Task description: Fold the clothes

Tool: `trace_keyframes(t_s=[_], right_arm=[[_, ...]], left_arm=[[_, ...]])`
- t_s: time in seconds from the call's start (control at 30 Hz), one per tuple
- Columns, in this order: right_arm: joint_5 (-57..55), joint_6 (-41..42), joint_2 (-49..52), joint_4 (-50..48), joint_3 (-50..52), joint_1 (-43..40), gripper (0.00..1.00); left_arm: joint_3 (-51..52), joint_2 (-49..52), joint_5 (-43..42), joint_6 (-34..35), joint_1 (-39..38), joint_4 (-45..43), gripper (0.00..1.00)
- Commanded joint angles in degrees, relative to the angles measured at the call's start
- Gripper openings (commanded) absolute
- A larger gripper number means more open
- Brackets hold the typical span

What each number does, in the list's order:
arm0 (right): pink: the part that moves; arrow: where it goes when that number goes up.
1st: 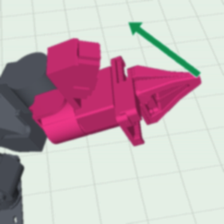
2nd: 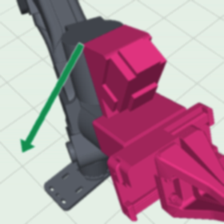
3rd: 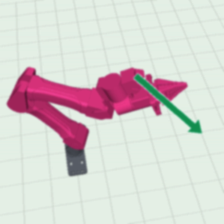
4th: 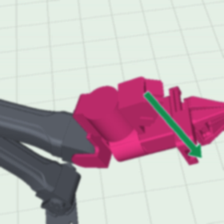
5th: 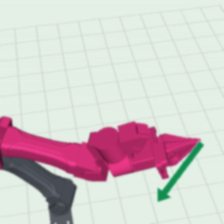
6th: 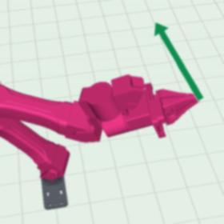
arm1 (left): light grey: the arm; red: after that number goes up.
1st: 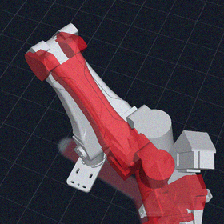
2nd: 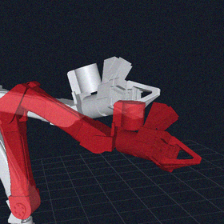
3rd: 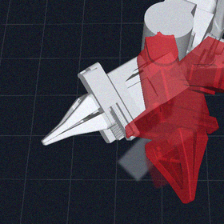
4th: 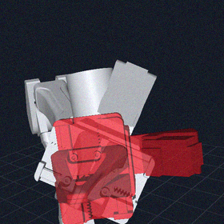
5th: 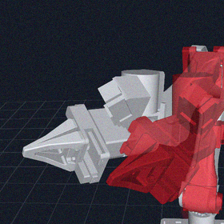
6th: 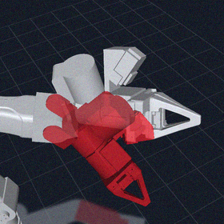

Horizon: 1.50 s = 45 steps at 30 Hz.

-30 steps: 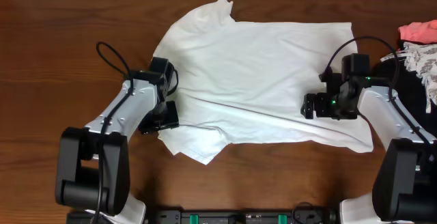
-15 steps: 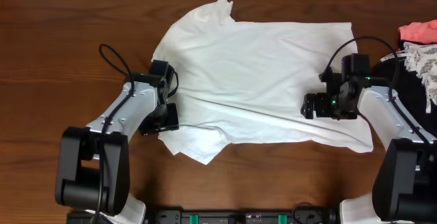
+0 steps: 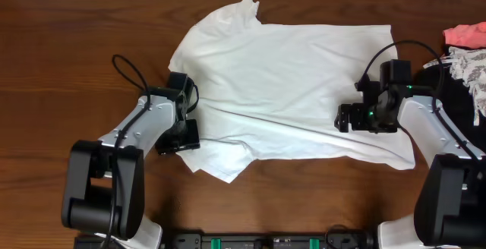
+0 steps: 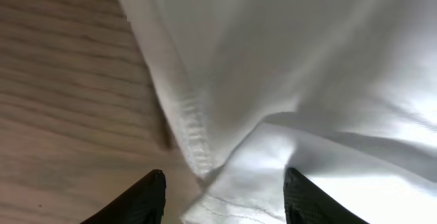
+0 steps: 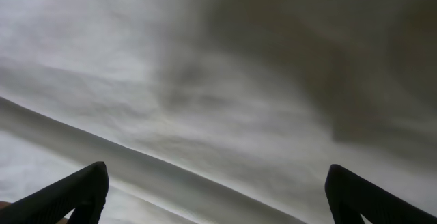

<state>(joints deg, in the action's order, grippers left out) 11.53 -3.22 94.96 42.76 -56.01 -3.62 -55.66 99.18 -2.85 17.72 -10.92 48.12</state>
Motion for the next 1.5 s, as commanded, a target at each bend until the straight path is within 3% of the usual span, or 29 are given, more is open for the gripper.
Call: trace_keyframes(t_s=[0.0,0.03,0.17,0.37,0.57,0.73,1.07,1.33,1.47], right_arm=[[-0.39,-0.28,-0.94,0.07,0.26,0.31,0.99],[-0.39,-0.28,-0.94,0.07,0.26,0.31,0.99],[-0.39,-0.28,-0.94,0.02,0.26,0.31,0.99],[-0.39,-0.26,-0.94,0.02,0.26,0.31,0.99],[-1.09,-0.24,-1.16,0.59,-0.92,0.2,0.99],[-1.2,1.38,-2.73,7.69,-8.52,0.15,0.99],[-18.78,17.99,-6.16,23.23,-16.33,-1.68,0.99],[-15.52,20.37,-6.14,26.88,-15.65,-10.36,0.99],[-14.14,20.37,-6.12,26.71,-15.19,-12.96,0.99]], left_arm=[[0.37,-0.37,-1.03,-0.96,0.28,0.15,0.55],[0.37,-0.37,-1.03,-0.96,0.28,0.22,0.55],[0.37,-0.37,-1.2,-0.96,0.31,1.11,0.32],[0.37,-0.37,-1.2,-0.96,0.31,1.73,0.06],[0.24,-0.39,-1.22,-0.96,0.31,2.36,0.06],[-0.04,-0.39,-1.27,-0.94,0.31,2.38,0.06],[-2.67,-3.67,-8.31,-1.01,0.31,3.06,0.06],[-2.67,-9.88,-8.33,-1.01,0.28,3.96,0.06],[-2.64,-10.45,-8.24,-1.2,0.31,4.07,0.21]])
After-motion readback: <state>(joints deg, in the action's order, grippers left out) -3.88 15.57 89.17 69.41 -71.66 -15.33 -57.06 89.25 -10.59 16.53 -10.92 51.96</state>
